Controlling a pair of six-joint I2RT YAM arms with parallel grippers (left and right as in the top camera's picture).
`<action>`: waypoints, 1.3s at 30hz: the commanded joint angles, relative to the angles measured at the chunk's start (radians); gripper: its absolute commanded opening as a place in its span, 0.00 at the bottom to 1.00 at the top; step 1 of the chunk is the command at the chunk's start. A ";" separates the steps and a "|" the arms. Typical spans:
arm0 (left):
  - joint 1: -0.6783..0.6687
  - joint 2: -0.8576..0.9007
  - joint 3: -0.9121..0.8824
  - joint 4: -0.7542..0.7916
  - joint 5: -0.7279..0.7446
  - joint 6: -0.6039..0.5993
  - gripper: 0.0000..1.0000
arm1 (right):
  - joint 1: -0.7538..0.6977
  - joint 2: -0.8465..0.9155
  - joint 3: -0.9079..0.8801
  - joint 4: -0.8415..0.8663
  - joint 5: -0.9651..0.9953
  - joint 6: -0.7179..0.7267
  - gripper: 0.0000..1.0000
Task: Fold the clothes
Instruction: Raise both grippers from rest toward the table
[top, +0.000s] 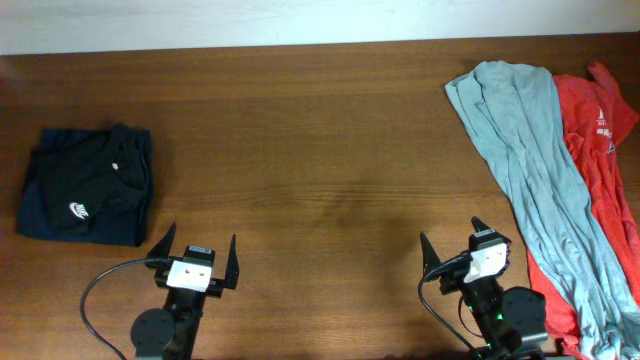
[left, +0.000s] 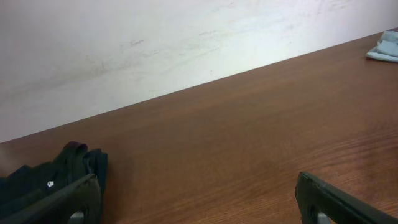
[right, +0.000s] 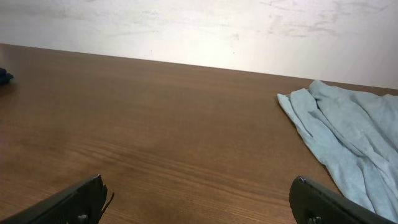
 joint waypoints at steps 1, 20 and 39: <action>-0.004 0.129 -0.014 0.013 0.149 -0.182 0.99 | 0.009 0.004 -0.009 0.003 -0.040 0.091 0.98; -0.004 0.129 -0.014 0.013 0.149 -0.182 0.99 | 0.009 0.004 -0.009 0.003 -0.040 0.091 0.98; -0.004 0.130 -0.014 0.021 0.227 -0.182 0.99 | 0.009 0.004 -0.009 0.011 -0.281 0.097 0.99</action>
